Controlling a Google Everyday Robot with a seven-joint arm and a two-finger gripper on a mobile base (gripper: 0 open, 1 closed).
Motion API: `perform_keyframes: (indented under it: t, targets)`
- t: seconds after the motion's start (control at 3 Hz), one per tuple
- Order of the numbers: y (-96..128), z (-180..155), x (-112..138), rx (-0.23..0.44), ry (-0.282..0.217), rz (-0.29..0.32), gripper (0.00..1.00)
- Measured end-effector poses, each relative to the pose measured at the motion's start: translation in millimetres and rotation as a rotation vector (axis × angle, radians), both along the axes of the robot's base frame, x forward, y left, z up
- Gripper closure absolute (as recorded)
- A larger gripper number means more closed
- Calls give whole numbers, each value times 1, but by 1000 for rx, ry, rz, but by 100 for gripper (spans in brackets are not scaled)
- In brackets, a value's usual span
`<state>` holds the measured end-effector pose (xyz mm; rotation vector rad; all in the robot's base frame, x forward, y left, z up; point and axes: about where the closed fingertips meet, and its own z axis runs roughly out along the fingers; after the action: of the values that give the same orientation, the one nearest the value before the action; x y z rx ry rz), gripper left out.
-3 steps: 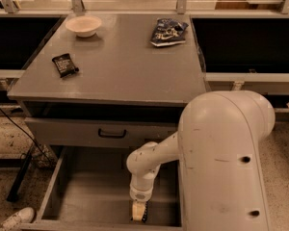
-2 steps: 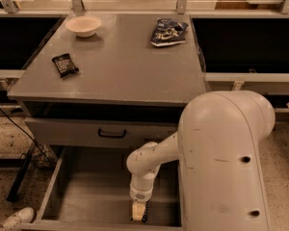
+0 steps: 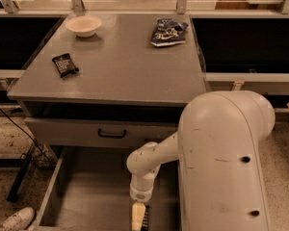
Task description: Place rxbar blueberry into middle drawer
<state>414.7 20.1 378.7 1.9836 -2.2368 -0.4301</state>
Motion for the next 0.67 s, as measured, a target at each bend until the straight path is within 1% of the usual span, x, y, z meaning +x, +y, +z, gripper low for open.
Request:
perform_keyframes:
  t: [0.33, 0.67]
  targets:
    - [0, 0, 0, 0, 0, 0, 0]
    - [-10, 23, 0, 9, -26, -17, 0]
